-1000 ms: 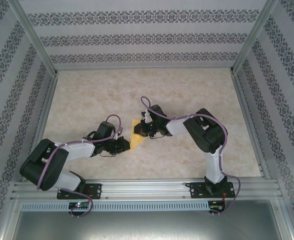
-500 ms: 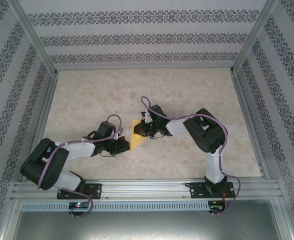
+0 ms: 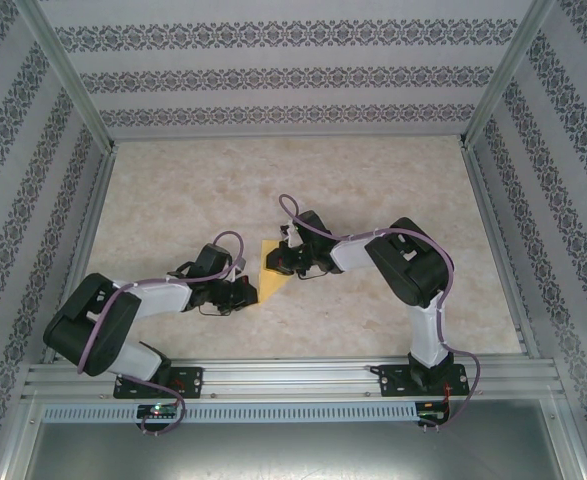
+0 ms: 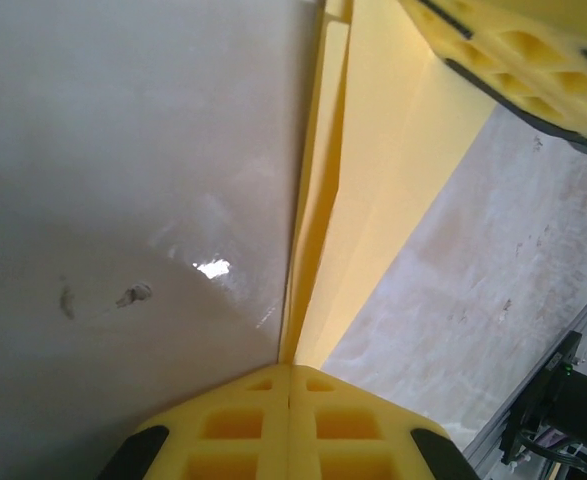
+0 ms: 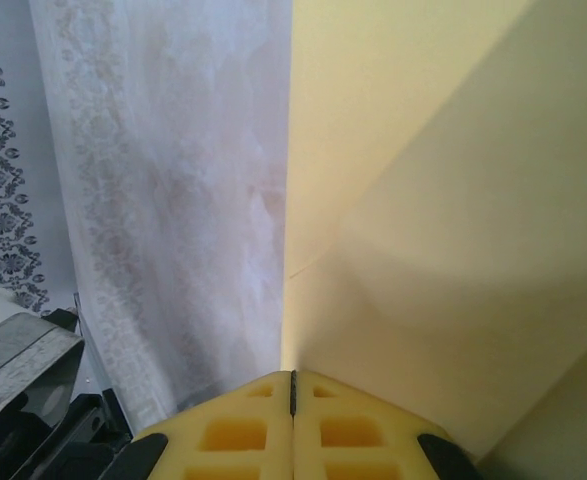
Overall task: Fold a paper plane with a square sheet of paper (pick it up from the middle)
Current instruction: Fourth fold the wing at the center of the table.
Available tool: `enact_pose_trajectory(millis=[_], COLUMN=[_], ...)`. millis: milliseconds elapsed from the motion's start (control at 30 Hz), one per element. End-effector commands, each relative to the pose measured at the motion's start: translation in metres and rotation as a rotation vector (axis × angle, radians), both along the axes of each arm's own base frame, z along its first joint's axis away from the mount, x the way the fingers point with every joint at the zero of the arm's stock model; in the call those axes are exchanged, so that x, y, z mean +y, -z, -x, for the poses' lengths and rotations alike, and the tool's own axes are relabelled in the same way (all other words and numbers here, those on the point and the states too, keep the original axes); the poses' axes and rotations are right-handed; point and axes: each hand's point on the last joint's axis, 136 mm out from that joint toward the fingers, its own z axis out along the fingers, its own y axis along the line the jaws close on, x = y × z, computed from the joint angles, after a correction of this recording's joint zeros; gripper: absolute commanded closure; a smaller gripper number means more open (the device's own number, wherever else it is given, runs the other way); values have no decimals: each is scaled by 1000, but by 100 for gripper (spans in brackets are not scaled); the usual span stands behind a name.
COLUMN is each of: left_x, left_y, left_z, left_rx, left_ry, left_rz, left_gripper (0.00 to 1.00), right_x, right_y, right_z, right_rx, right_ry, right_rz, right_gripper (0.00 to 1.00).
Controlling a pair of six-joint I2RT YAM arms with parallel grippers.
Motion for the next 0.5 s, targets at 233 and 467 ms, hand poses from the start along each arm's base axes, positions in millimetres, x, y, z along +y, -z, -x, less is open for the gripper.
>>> enact_pose_trajectory(millis=[233,467], left_x=[24,26], left_y=[27,16], left_z=[42,54], left_rx=[213,221], left_ry=[20,42], left_rz=[-132,-116], left_gripper=[100,90], right_x=[-20,-22], right_y=[33,37], right_z=[8,8], right_rx=[49,52], right_ry=[38,40], right_rz=[116,130], right_gripper=[94,95])
